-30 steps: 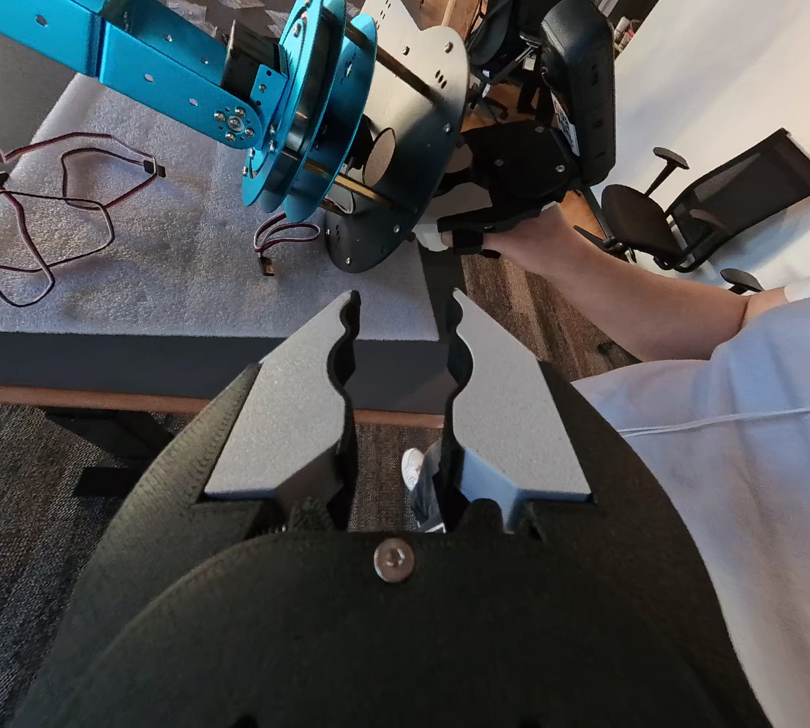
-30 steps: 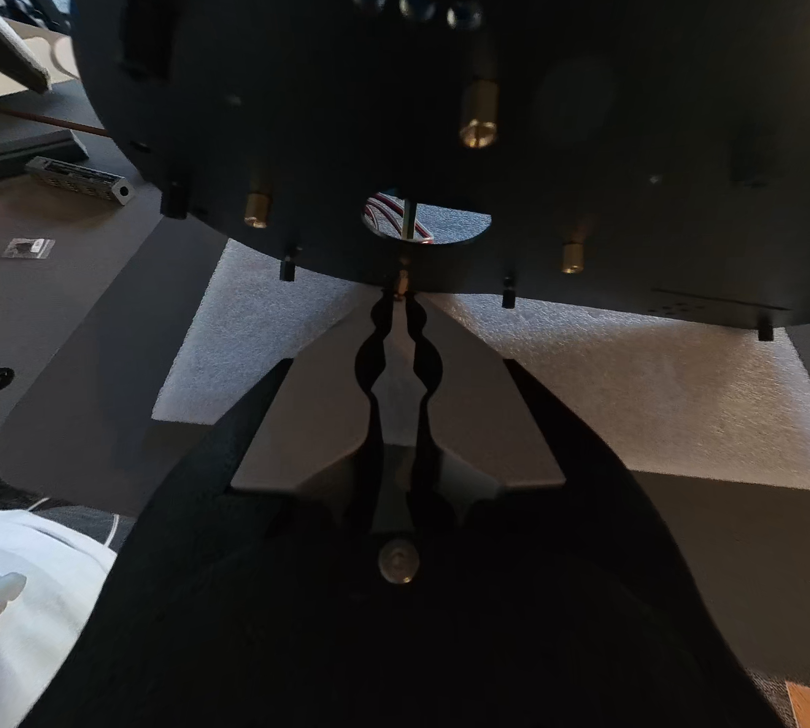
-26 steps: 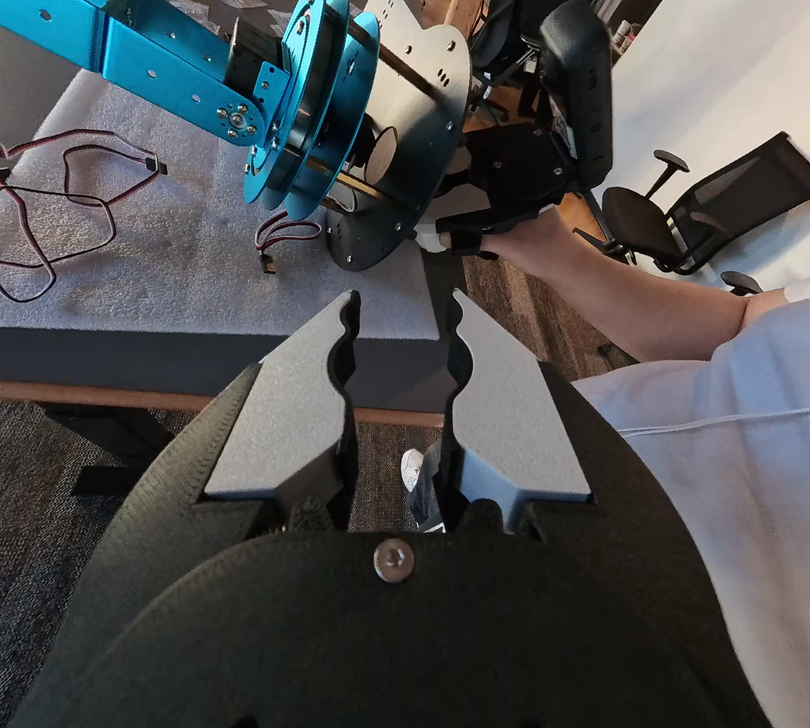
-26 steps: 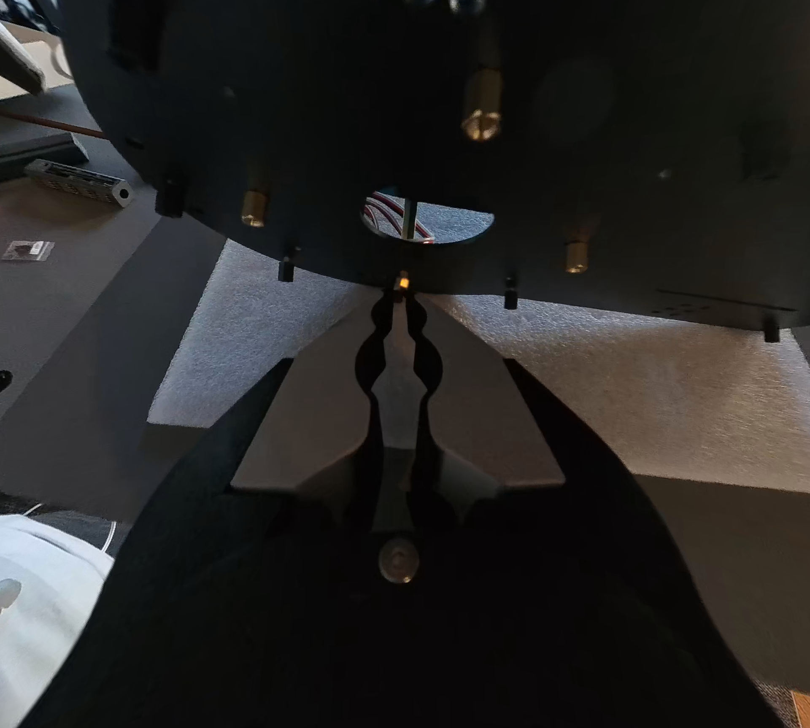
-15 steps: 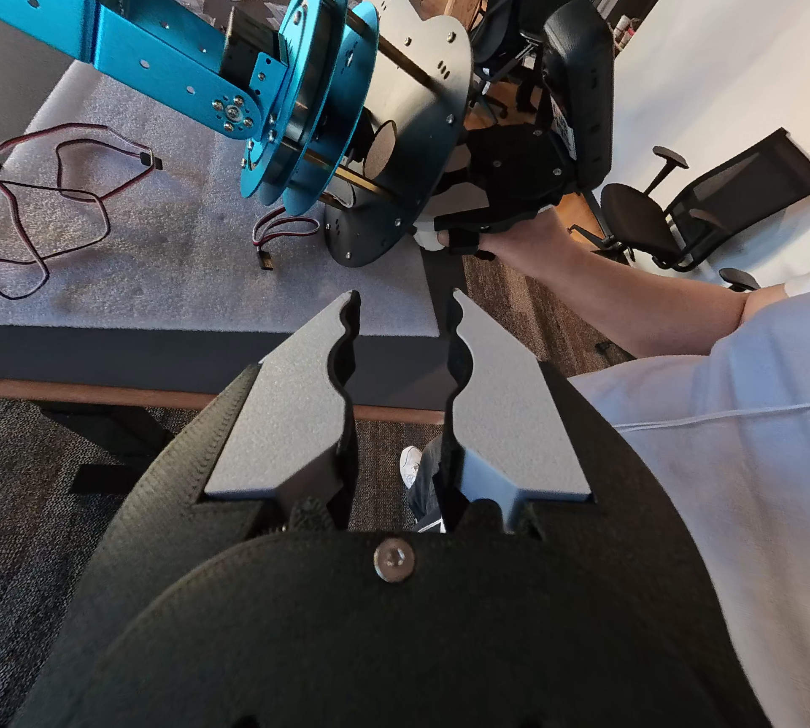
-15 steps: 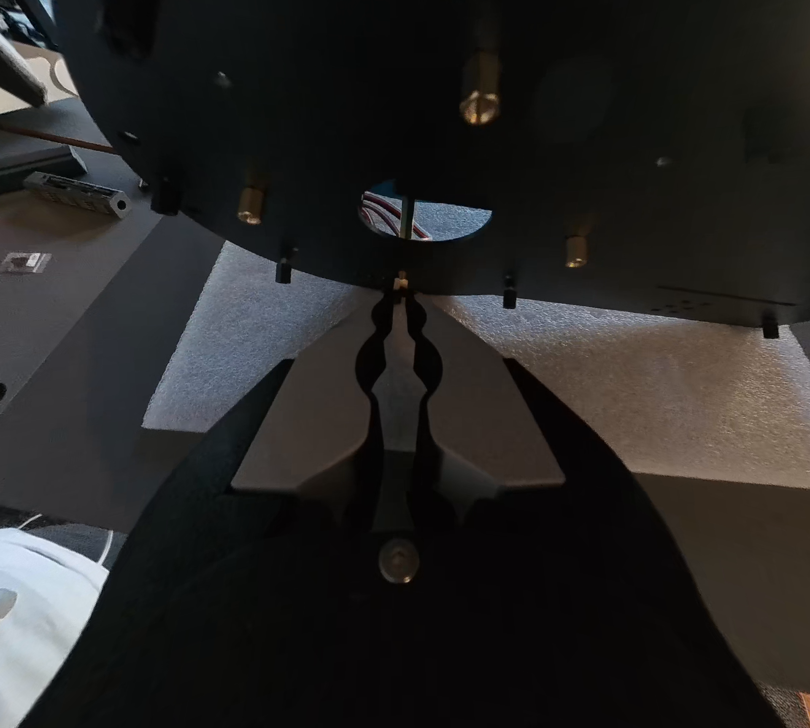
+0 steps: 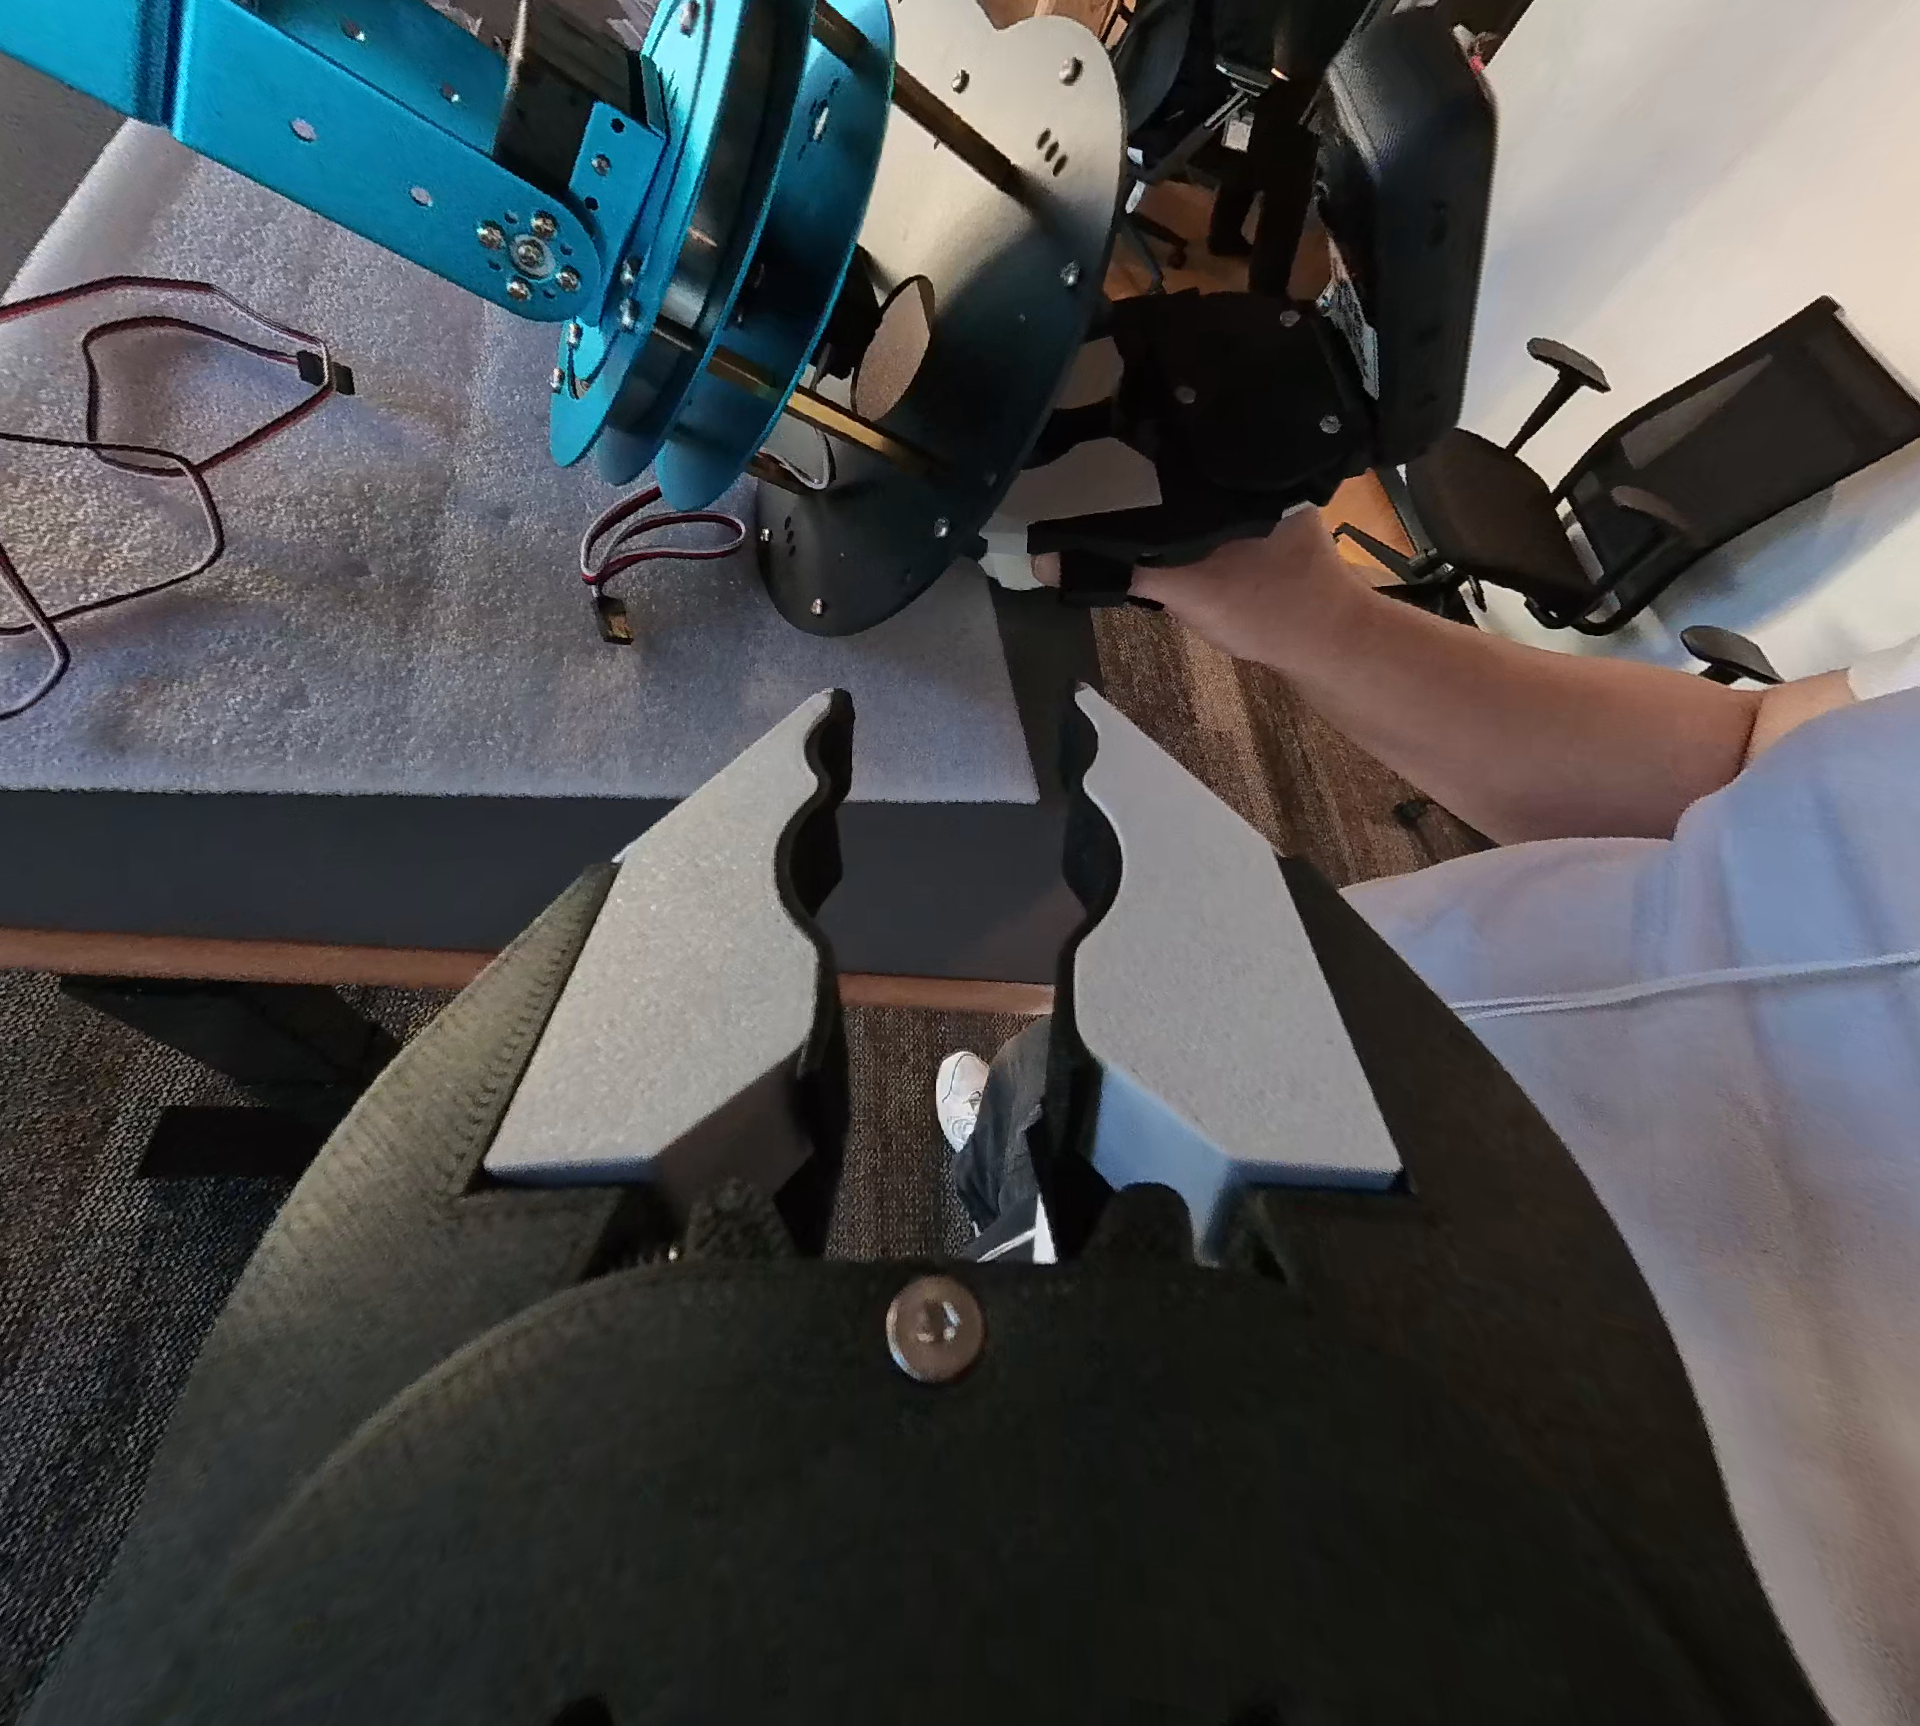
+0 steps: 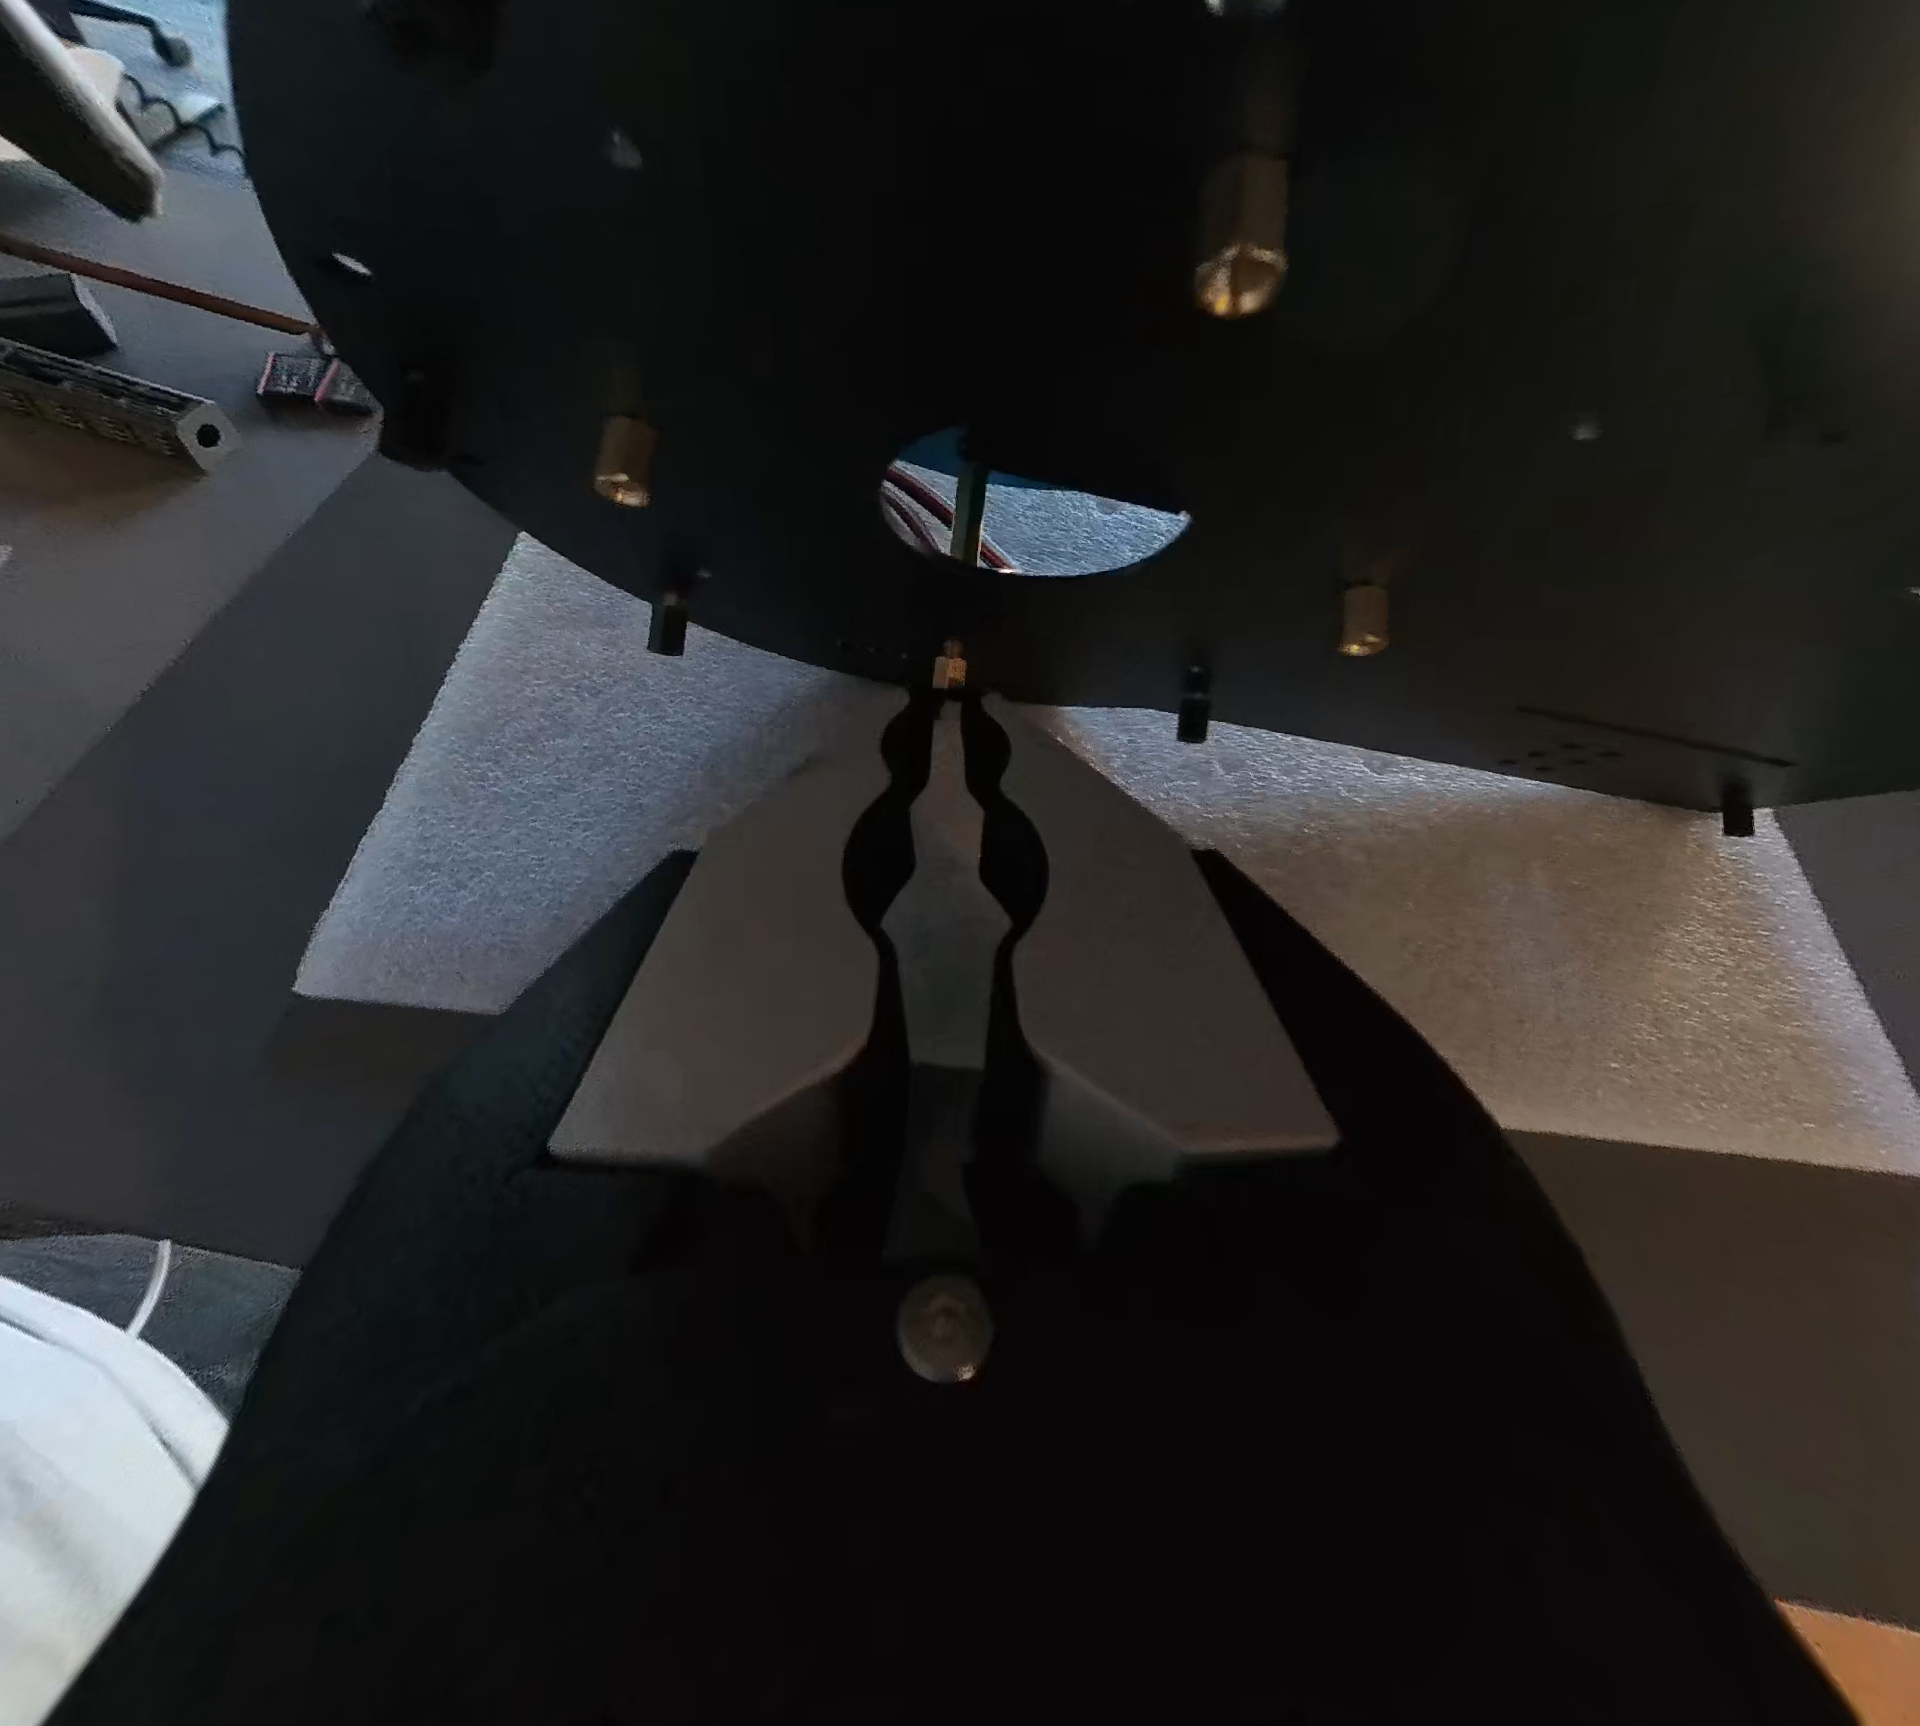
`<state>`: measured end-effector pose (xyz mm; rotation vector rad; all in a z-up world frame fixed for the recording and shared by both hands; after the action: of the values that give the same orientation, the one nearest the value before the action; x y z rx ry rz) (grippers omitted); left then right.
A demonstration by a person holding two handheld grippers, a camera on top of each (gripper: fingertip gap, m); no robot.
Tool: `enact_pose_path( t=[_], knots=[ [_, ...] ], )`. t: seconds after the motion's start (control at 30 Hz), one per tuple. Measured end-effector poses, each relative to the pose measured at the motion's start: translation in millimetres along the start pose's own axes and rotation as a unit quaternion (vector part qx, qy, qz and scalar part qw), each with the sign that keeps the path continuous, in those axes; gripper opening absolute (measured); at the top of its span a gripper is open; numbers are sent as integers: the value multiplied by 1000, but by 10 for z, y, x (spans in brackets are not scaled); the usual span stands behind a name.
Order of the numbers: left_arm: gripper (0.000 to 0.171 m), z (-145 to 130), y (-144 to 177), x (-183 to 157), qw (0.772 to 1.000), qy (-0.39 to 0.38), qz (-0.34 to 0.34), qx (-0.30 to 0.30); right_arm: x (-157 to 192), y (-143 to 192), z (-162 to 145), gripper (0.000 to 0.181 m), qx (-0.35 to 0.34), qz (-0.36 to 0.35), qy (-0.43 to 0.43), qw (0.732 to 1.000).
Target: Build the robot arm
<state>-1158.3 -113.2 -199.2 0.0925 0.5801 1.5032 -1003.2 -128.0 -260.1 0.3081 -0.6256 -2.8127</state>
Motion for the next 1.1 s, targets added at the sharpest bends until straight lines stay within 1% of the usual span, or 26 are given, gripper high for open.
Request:
enact_pose_path(
  t=[0.23,0.37,0.57,0.83,0.97,1.1],
  knots=[
    [38,18,-6,10,1000,1,-1,-2,4,12,9,4,1,-8,14,1000],
    [38,16,-19,4,1000,2,-3,-2,3,11,3,4,-5,-5,3,1000],
    [38,12,-33,-3,1000,1,-5,0,-21,11,-14,4,-26,37,-75,996],
    [38,17,-45,-18,1000,-3,-7,6,-54,7,-25,3,-37,86,-141,986],
    [38,26,-43,-25,1000,-4,-8,7,-84,8,-30,4,-44,123,-193,973],
    [38,33,-44,-29,1000,-6,-9,9,-136,19,-17,4,-65,169,-261,948]
  ],
)
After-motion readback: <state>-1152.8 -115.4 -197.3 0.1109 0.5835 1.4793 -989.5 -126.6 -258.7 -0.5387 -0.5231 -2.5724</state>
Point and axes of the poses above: each gripper's, where its closed fingertips meet, y back along the fingers, z out of its top, x = y × z across the jaws, the point moved 4 cm from there along y, back along the fingers, and after that the axes turned 4 degrees about z, right-handed, at the moved point
